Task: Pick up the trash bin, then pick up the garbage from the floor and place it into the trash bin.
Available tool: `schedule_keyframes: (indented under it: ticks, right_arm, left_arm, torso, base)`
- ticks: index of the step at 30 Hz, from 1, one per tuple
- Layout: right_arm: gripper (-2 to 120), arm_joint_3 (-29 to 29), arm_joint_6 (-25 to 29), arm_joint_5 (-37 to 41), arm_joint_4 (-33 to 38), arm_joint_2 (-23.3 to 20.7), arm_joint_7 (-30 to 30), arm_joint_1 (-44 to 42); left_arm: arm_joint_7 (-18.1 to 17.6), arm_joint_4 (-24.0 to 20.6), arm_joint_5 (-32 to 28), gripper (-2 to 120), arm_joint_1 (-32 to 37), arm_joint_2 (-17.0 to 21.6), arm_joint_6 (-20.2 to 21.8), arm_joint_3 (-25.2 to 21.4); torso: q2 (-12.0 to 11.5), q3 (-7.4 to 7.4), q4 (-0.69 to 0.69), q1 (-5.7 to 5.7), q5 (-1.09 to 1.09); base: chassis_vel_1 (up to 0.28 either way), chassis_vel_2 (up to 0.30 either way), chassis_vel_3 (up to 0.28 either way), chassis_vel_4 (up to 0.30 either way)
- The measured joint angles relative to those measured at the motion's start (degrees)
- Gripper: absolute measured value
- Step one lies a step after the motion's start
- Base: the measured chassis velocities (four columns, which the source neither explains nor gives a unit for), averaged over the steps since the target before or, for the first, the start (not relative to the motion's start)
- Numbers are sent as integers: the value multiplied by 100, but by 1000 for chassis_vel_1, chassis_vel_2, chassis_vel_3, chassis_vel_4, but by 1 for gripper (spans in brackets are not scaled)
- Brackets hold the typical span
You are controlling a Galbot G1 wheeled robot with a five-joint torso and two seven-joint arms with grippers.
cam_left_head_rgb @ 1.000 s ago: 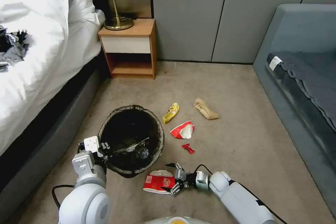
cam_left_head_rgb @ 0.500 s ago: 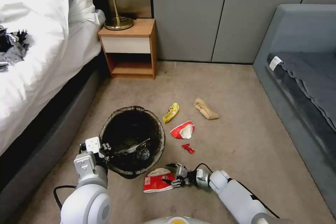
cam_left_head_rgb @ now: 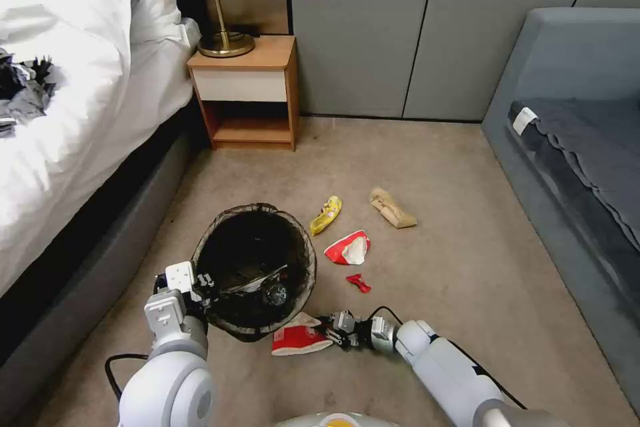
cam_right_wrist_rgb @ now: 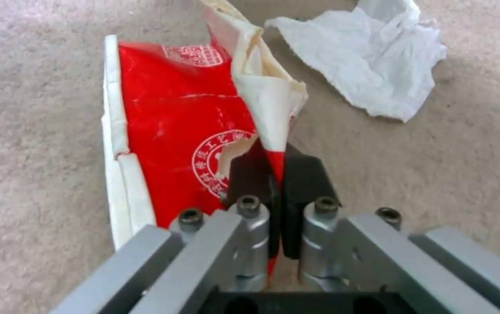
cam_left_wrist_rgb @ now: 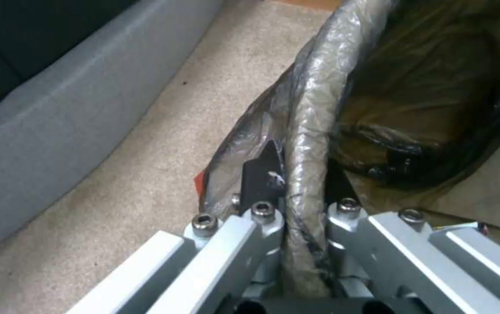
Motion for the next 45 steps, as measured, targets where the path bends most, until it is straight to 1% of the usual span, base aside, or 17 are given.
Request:
schedule_keyframes:
  ticks: [8,13,18,24,27,33,35,36,38,40,41,42,44,45]
  right_arm:
    - [0,91,33,4,20,-8,8,-25]
    - [0,242,86,217,216,-35,237,-150]
    - [0,415,34,760,811,-228,431,-515]
    - [0,600,40,1208,1077,-415,559,-747]
    - [0,775,50,1596,1421,-589,644,-911]
    - [0,1063,51,1999,1772,-761,765,-1042]
    - [0,1248,51,2230,2023,-822,877,-1110]
    - [0,1426,36,2514,2280,-863,978,-1173]
    - [0,1492,17,2635,2405,-873,1017,-1204]
    - [0,1706,-55,2925,2832,-902,1113,-1284]
    - [0,1706,-55,2925,2832,-902,1113,-1284]
    - [0,1760,-81,2996,2988,-908,1137,-1313]
    - [0,1878,-183,3211,3548,-943,1248,-1423]
    - [0,1878,-183,3211,3548,-943,1248,-1423]
  left_arm:
    - [3,2,-1,0,-11,9,-2,3]
    - [6,38,-19,0,-36,38,-3,-9]
    - [6,59,-96,0,-94,107,-3,-70]
    - [4,60,-131,0,-112,149,-2,-79]
    - [4,59,-134,0,-106,163,2,-77]
    - [3,44,-135,0,-93,173,3,-73]
    - [3,25,-138,0,-86,176,4,-65]
    - [3,13,-139,0,-81,176,6,-54]
    - [3,8,-139,0,-77,176,6,-49]
    - [3,5,-139,0,-64,183,7,-34]
    - [3,5,-139,0,-64,183,7,-34]
    - [3,5,-139,0,-61,187,7,-30]
    - [3,5,-136,0,-60,195,7,-17]
    - [3,5,-136,0,-60,195,7,-17]
  torso:
    - [0,0,0,0,0]
    - [0,0,0,0,0]
    - [0,0,0,0,0]
    - [0,0,0,0,1]
    - [0,0,0,0,1]
    - [0,0,-1,-1,-1]
    - [0,0,-1,0,1]
    - [0,0,0,0,0]
    - [0,0,0,0,0]
    - [0,0,0,0,0]
    - [0,0,0,0,0]
    - [0,0,0,0,-1]
    - [0,0,0,0,-1]
    - [0,0,0,0,-1]
  base:
    - [0,0,0,0]
    - [0,0,0,0]
    - [0,0,0,0]
    - [0,0,0,0]
    - [0,0,0,0]
    - [0,0,0,0]
    - [0,0,0,0]
    - [0,0,0,0]
    - [0,0,0,0]
    - [0,0,0,0]
    - [0,0,0,0]
    - [0,0,0,0]
    - [0,0,0,0]
    - [0,0,0,0]
